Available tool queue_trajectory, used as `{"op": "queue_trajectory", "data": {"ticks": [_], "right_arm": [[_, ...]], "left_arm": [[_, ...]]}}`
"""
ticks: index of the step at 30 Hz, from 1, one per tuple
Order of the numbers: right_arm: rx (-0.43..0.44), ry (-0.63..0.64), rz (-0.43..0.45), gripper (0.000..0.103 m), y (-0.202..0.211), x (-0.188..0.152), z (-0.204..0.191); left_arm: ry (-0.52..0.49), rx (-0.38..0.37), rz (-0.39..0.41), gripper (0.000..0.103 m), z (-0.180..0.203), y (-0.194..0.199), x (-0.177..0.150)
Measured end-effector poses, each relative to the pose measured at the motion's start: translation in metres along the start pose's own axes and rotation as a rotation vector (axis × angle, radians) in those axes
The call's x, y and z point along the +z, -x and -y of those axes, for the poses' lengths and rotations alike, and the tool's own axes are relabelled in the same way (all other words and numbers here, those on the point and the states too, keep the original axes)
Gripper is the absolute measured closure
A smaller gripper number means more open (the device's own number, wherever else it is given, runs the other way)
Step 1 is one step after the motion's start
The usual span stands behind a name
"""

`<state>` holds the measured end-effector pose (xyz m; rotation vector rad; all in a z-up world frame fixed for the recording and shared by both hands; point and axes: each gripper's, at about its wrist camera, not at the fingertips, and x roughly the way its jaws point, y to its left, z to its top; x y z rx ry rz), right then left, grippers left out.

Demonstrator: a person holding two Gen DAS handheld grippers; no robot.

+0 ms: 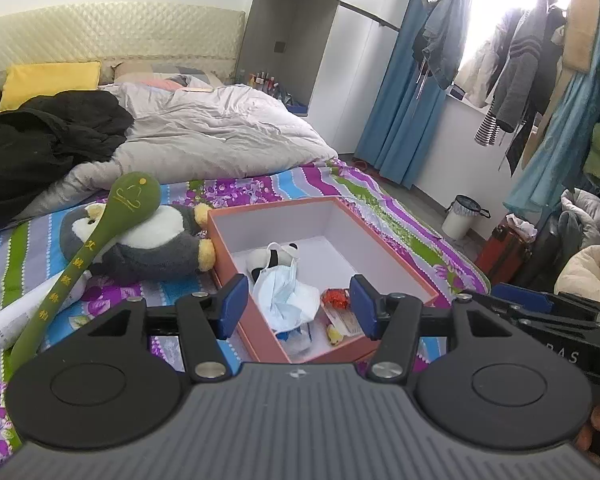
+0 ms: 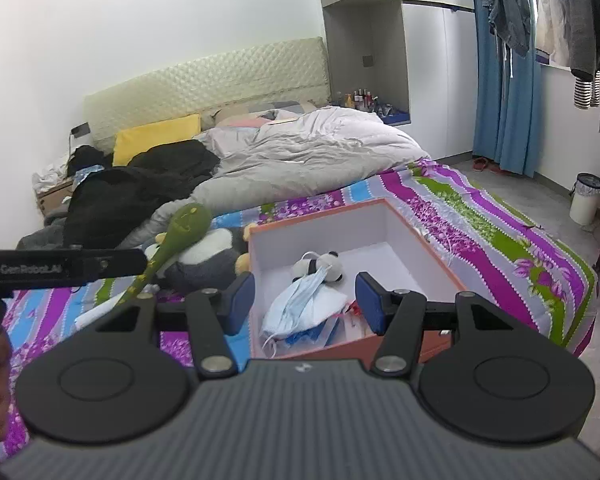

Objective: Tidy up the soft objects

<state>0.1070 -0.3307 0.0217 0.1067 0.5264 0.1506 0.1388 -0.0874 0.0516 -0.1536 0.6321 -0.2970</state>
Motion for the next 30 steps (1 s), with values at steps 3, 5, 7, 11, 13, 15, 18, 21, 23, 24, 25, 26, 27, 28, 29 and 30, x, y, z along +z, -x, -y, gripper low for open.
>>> {"op": "queue_trajectory", "data": {"ticks": [3,5,7,11,13,15,18,21,23,24,25,26,27,28,29,30], "right_arm": [[-0.001,-0.002,0.000,0.045,0.007,-0.008,-0.004],[-0.003,-0.007,-0.001,0.045,0.011,-0.013,-0.005],[-0.003,-0.013,-0.001,0.045,0.012,-0.017,-0.005],[-0.007,-0.023,-0.004,0.045,0.013,-0.025,-0.008],[-0.001,-0.016,-0.013,0.045,0.011,-0.029,-0.012],[-0.002,-0.009,-0.018,0.045,0.010,-0.032,-0.015],[0.002,0.002,-0.025,0.045,0.009,-0.036,-0.020],[0.001,0.007,-0.025,0.045,0.007,-0.038,-0.023],[0.006,0.005,-0.021,0.045,0.007,-0.039,-0.022],[0.007,0.002,-0.022,0.044,0.006,-0.040,-0.022],[0.007,0.003,-0.025,0.040,0.004,-0.040,-0.022],[0.003,0.007,-0.033,0.026,0.001,-0.041,-0.021],[-0.004,0.010,-0.041,0.019,-0.001,-0.041,-0.020],[-0.010,0.010,-0.045,0.012,-0.004,-0.041,-0.019],[-0.017,0.005,-0.046,0.009,-0.006,-0.041,-0.017],[-0.025,-0.002,-0.046,0.009,-0.007,-0.041,-0.015]], "left_arm": [[-0.005,0.006,0.001,0.041,0.003,0.009,-0.009],[-0.003,0.009,-0.003,0.041,0.004,0.013,-0.015],[-0.001,0.010,-0.007,0.040,0.004,0.016,-0.021],[0.000,0.015,-0.017,0.040,0.002,0.016,-0.032],[0.004,0.018,-0.020,0.040,0.000,0.016,-0.034],[0.004,0.025,-0.021,0.040,-0.002,0.015,-0.037],[0.016,0.033,-0.025,0.039,-0.008,0.013,-0.039],[0.021,0.051,-0.024,0.037,-0.013,0.012,-0.041],[0.024,0.055,-0.035,0.036,-0.016,0.009,-0.042],[0.025,0.056,-0.043,0.035,-0.017,0.007,-0.042],[0.024,0.058,-0.050,0.032,-0.018,0.005,-0.041],[0.023,0.060,-0.056,0.021,-0.018,0.003,-0.041],[0.024,0.062,-0.054,0.012,-0.019,0.001,-0.041],[0.027,0.064,-0.050,0.009,-0.019,0.000,-0.041],[0.032,0.063,-0.046,0.007,-0.020,-0.001,-0.041],[0.036,0.061,-0.046,0.005,-0.020,-0.002,-0.040]]}}
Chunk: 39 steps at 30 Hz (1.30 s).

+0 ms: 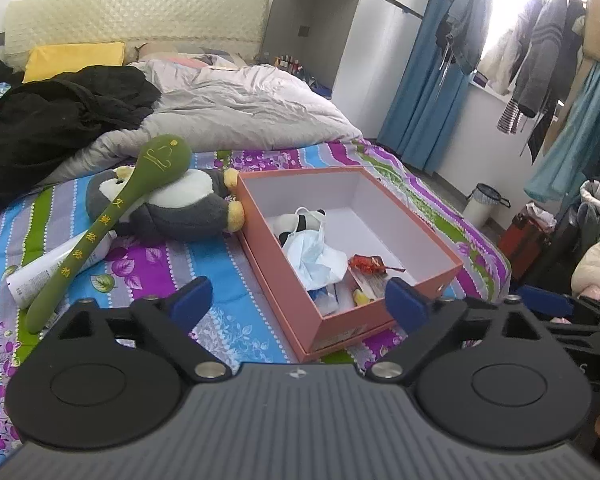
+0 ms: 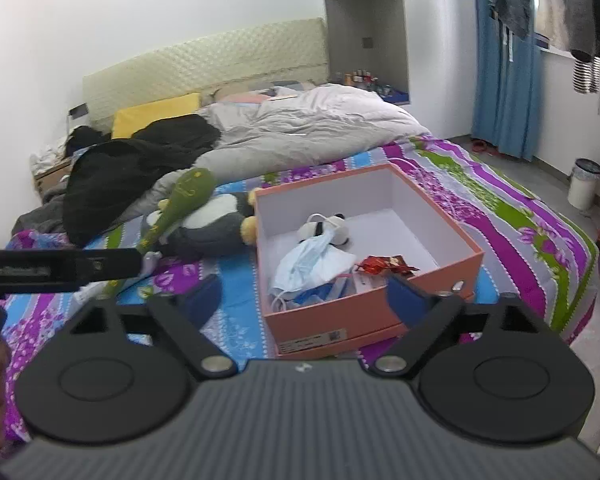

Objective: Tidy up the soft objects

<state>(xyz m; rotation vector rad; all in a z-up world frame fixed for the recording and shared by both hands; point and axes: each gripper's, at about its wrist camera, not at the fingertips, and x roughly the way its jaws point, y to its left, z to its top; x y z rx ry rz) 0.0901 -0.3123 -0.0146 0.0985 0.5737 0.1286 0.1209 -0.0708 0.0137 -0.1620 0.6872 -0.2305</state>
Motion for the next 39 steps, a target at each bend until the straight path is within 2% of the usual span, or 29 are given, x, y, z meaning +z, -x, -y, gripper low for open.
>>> {"op": "queue_trajectory", "data": {"ticks": [6,8,39], "right_arm": [[-0.039,-0.023,-0.002,0.008,-0.003,-0.003,0.007],[-0.056,-0.020,0.005,0.000,-0.003,-0.003,0.007],[-0.067,-0.040,-0.012,0.000,-0.004,-0.003,0.011]], "left_arm": [[-0.011,0.014,-0.025,0.000,0.002,-0.008,0.003],[-0.010,0.015,-0.026,0.000,0.002,-0.010,0.004],[-0.036,0.034,-0.025,0.000,0.008,-0.012,0.002]]}}
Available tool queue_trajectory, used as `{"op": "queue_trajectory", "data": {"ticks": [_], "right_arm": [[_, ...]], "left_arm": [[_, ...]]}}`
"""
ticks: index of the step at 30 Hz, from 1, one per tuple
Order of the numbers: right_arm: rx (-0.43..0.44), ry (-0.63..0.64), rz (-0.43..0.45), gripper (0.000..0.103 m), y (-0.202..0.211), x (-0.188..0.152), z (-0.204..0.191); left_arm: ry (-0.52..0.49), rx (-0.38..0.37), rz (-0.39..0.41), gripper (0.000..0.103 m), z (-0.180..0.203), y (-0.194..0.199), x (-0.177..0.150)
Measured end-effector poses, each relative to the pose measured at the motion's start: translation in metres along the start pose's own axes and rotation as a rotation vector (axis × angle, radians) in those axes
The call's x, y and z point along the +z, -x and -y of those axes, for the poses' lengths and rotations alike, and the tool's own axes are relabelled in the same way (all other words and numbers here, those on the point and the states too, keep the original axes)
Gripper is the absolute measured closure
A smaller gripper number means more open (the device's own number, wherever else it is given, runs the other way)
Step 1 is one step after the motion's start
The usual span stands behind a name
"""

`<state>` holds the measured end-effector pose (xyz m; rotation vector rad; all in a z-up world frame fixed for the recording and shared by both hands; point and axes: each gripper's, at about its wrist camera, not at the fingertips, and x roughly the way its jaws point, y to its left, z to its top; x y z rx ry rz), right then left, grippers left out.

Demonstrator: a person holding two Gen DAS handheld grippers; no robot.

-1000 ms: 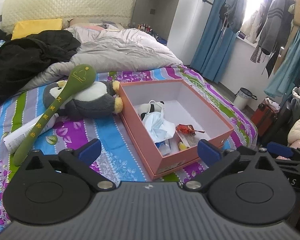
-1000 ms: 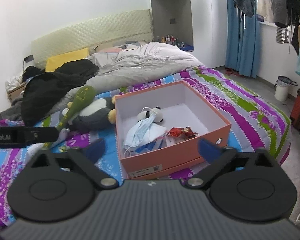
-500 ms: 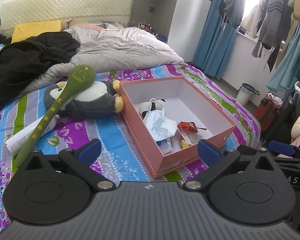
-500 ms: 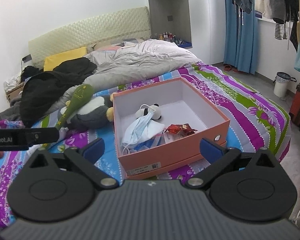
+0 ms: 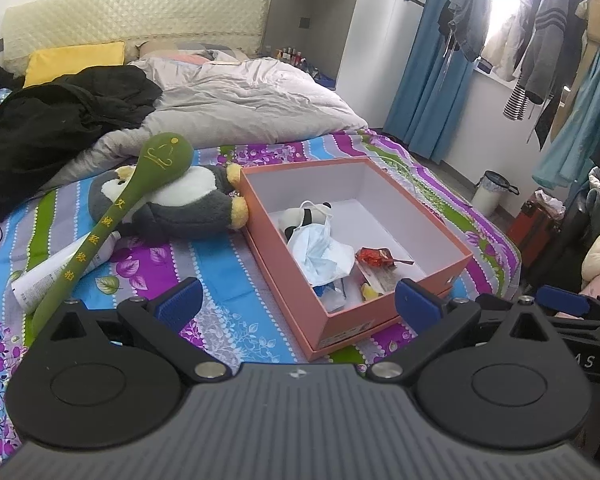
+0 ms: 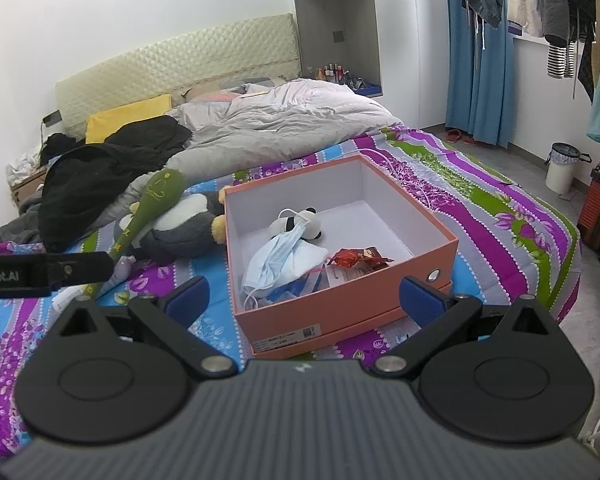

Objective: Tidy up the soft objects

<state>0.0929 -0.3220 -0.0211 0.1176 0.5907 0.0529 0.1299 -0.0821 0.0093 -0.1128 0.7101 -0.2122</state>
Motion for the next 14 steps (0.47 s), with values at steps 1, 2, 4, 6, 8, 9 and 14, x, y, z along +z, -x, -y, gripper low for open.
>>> {"op": "queue_trajectory", "data": {"ticks": [1,2,4,6,8,9,14], "right_arm": [[0.000,0.001,0.000,0.000,0.0001,-0.0001,0.0002],[-0.001,0.001,0.001,0.000,0.0001,-0.0001,0.0001],[0.000,0.000,0.001,0.000,0.0001,-0.0001,0.0003],[-0.001,0.001,0.000,0.000,-0.0002,0.0000,0.0003],[-0.001,0.002,-0.003,0.000,-0.0002,-0.0001,0.0002],[-0.001,0.002,-0.003,0.000,-0.0004,-0.0004,0.0002],[-0.001,0.000,-0.003,0.000,-0.0005,-0.0006,0.0003]], "left_arm": [[0.002,0.001,-0.001,0.000,-0.0001,0.0001,0.0000],[0.002,0.002,-0.001,0.000,-0.0002,0.0000,-0.0001],[0.002,0.003,0.000,0.000,-0.0004,0.0003,0.0002],[0.003,0.001,0.000,0.000,-0.0005,0.0002,0.0002],[-0.001,0.005,0.001,0.000,-0.0002,0.0005,0.0003],[-0.002,0.006,0.004,0.000,0.0000,0.0012,0.0005],[-0.006,0.008,0.008,0.000,0.0020,0.0023,0.0009]]}}
